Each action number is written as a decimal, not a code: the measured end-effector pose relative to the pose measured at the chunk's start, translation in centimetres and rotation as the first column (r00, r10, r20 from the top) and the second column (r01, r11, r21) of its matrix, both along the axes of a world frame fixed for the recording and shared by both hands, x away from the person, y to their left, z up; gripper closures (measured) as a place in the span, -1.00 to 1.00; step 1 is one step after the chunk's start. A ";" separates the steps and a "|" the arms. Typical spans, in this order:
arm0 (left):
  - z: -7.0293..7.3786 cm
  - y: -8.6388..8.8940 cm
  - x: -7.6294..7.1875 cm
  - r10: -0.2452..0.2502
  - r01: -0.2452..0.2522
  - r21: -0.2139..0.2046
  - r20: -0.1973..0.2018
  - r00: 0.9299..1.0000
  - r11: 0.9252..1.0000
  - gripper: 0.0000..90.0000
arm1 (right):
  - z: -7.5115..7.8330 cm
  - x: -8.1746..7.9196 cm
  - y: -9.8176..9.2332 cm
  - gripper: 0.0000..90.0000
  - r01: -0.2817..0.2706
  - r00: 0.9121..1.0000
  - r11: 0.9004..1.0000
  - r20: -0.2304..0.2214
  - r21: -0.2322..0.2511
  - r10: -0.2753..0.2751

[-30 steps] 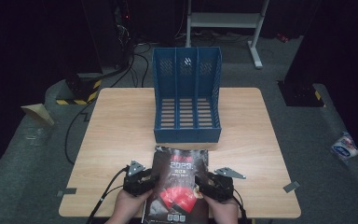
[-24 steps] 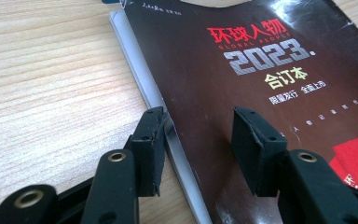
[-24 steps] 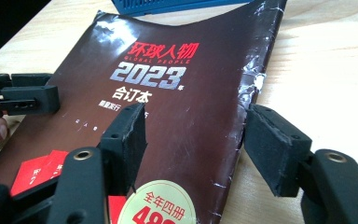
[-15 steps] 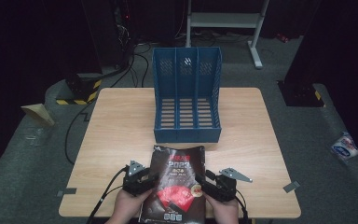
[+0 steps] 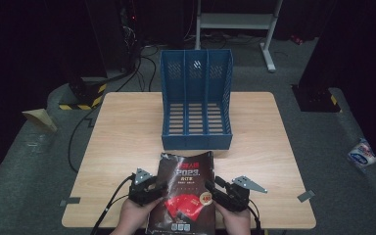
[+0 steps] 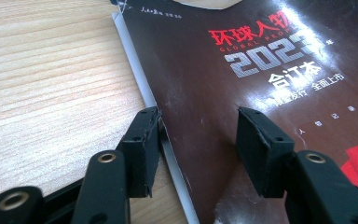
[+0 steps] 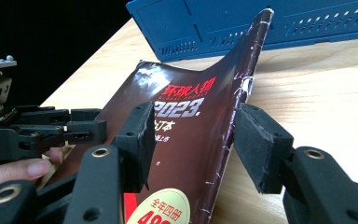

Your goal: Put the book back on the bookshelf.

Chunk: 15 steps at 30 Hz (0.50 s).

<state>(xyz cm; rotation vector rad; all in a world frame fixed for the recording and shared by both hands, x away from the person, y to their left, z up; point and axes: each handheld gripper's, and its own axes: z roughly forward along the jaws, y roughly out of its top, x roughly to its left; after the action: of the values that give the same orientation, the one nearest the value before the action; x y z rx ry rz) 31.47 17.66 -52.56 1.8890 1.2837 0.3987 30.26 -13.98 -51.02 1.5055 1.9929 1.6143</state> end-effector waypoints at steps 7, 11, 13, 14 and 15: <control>0.0 0.0 0.0 -0.023 0.023 -0.006 -0.003 1.000 1.000 0.17 | -0.6 0.4 0.6 0.14 -0.032 0.998 0.994 -0.063 -0.103 0.025; 0.0 -0.1 -0.1 -0.029 0.029 0.009 0.003 1.000 1.000 0.19 | -0.5 0.4 1.8 -0.03 -0.018 0.999 0.964 -0.051 -0.265 0.005; 0.0 -0.1 -0.1 -0.030 0.030 0.008 0.004 1.000 1.000 0.19 | -0.4 0.6 1.5 -0.16 0.021 0.998 0.944 -0.049 -0.328 -0.040; 0.0 -0.1 -0.1 -0.030 0.030 0.008 0.004 1.000 1.000 0.18 | -0.4 0.6 1.5 -0.16 0.021 0.998 0.944 -0.049 -0.328 -0.040; 0.0 -0.1 -0.1 -0.029 0.029 0.010 0.006 1.000 1.000 0.18 | -0.6 1.0 1.0 -0.27 0.027 0.992 0.939 -0.103 -0.342 -0.066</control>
<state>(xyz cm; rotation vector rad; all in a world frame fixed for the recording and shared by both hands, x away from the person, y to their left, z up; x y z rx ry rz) 31.39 17.55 -52.58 1.9112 1.2509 0.3956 31.24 -12.93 -51.66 1.5216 2.1406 1.1125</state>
